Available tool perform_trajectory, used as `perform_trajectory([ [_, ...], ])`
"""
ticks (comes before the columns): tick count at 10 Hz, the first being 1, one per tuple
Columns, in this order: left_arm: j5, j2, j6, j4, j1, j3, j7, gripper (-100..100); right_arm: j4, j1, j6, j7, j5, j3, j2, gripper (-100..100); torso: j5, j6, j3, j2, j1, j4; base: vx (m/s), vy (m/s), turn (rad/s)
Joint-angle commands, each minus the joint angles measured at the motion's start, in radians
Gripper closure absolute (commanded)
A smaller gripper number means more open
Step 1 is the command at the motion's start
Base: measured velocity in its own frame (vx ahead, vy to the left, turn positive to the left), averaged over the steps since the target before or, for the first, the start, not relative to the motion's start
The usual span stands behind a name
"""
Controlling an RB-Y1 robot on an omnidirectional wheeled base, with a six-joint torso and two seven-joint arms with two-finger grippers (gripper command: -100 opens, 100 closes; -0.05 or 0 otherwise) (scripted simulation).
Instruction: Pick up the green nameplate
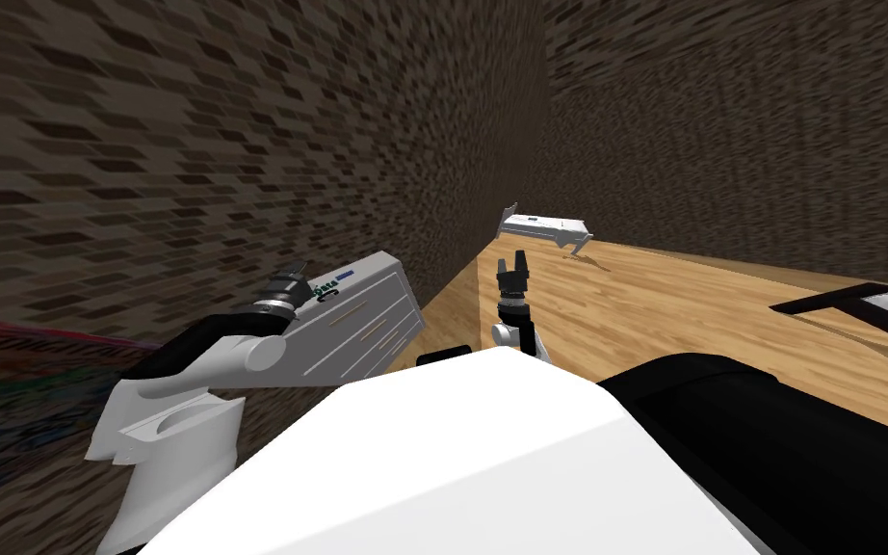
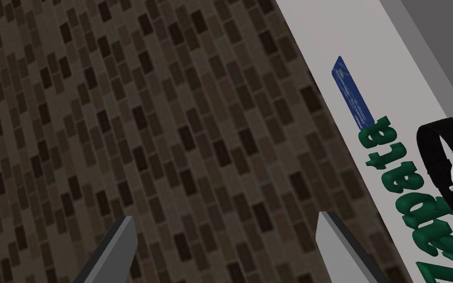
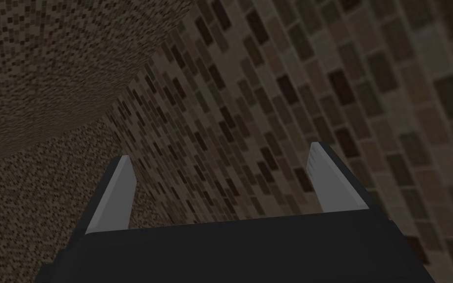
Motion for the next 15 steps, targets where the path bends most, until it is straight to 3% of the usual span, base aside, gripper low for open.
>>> perform_trajectory([
  [1,0.047,0.037,0.05,0.011,-0.021,0.031,-0.001,-100,0.0,0.0,0.0,0.0,0.0,0.0,0.0,0,0.0,0.0,0.0,0.0,0.0,0.0,0.052,-0.032,0.106],
  [4,0.047,0.037,0.107,0.011,-0.021,0.031,-0.001,-100,0.0,0.0,0.0,0.0,0.0,0.0,0.0,0,0.0,0.0,0.0,0.0,0.0,0.0,0.032,-0.029,0.025],
  [5,0.093,0.071,0.146,0.021,-0.041,0.061,-0.002,-100,0.0,0.0,0.0,0.0,0.0,0.0,0.0,0,0.0,0.0,0.001,0.002,0.001,0.0,0.045,-0.03,0.136],
  [7,0.093,0.071,0.194,0.021,-0.041,0.061,-0.002,-100,0.0,0.0,0.0,0.0,0.0,0.0,0.0,0,0.0,0.0,0.0,-0.001,-0.001,0.0,0.052,-0.035,0.036],
  [8,0.138,0.104,0.225,0.031,-0.06,0.09,-0.002,-100,0.0,0.0,0.0,0.0,0.0,0.0,0.0,0,0.0,0.0,0.0,0.0,0.0,0.0,0.049,-0.033,0.142],
  [10,0.138,0.104,0.279,0.031,-0.06,0.09,-0.002,-100,0.0,0.0,0.0,0.0,0.0,0.0,0.0,0,0.0,0.0,0.0,-0.001,-0.001,0.0,0.048,-0.028,0.03],
  [11,0.183,0.135,0.312,0.042,-0.079,0.118,-0.002,-100,0.0,0.0,0.0,0.0,0.0,0.0,0.0,0,0.0,0.0,0.0,0.0,0.0,0.0,0.068,-0.028,0.13],
  [13,0.183,0.135,0.364,0.042,-0.079,0.118,-0.002,-100,0.0,0.0,0.0,0.0,0.0,0.0,0.0,0,0.0,0.0,-0.001,-0.002,0.0,0.0,0.05,-0.026,0.042],
  [14,0.227,0.164,0.4,0.054,-0.097,0.145,-0.002,-100,0.0,0.0,0.0,0.0,0.0,0.0,0.0,0,0.0,0.0,0.0,0.0,0.0,0.0,0.048,-0.049,0.125],
  [15,0.227,0.164,0.429,0.054,-0.097,0.145,-0.002,-100,0.0,0.0,0.0,0.0,0.0,0.0,0.0,0,0.0,-0.001,0.0,0.0,-0.001,0.0,0.057,-0.038,0.104],
])
